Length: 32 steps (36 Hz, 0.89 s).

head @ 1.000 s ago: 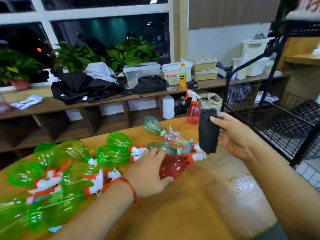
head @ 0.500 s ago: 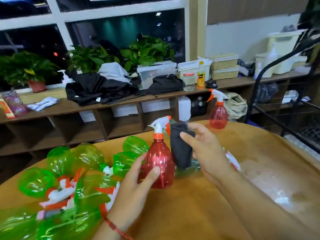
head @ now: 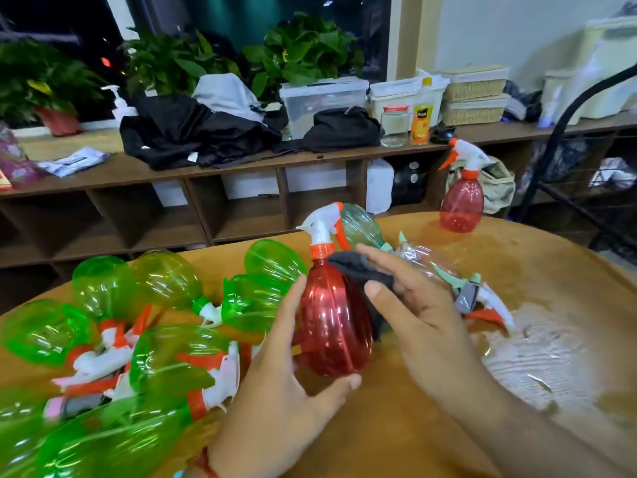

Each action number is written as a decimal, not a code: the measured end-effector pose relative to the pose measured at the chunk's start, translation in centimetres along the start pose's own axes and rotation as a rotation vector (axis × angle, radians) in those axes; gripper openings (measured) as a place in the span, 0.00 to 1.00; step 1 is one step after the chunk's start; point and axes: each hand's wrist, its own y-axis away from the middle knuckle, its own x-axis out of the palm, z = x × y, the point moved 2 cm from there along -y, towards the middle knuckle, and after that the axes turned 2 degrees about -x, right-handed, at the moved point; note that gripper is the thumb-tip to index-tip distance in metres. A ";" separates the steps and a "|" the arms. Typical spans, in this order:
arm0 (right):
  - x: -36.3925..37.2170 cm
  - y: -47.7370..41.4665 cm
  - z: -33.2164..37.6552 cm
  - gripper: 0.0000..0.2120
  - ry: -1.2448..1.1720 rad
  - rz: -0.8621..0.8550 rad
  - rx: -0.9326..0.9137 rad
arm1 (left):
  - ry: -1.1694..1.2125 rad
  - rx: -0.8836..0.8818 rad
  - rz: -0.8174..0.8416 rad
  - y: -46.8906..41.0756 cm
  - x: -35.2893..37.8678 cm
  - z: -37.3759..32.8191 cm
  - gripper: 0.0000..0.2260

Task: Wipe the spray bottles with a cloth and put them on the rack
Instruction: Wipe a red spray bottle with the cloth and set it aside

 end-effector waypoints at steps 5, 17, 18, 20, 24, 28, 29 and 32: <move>0.1 0.2 0.5 0.23 0.039 -0.028 -0.065 | -0.005 0.042 -0.032 0.2 -0.3 0.0 0.53; -0.4 0.8 -0.4 0.17 0.379 0.084 -0.397 | 0.229 0.071 -0.062 0.1 -0.5 -0.1 0.50; -0.5 0.9 -0.3 0.18 0.385 0.090 -0.414 | 0.250 0.070 -0.062 0.1 -0.5 0.0 0.50; -0.5 0.9 -0.4 0.18 0.398 0.092 -0.438 | 0.264 0.077 -0.059 0.0 -0.5 0.0 0.51; -0.6 0.9 -0.6 0.18 0.416 0.085 -0.419 | 0.208 0.092 -0.056 0.1 -0.5 -0.1 0.51; -0.5 0.8 -0.5 0.20 0.436 0.042 -0.370 | -0.015 0.133 -0.055 0.4 -0.4 -0.2 0.52; -0.5 0.8 -0.5 0.20 0.442 0.030 -0.364 | -0.053 0.138 -0.058 0.5 -0.4 -0.2 0.53; -0.4 0.9 -0.4 0.19 0.454 0.012 -0.367 | -0.128 0.164 -0.084 0.7 -0.2 -0.5 0.52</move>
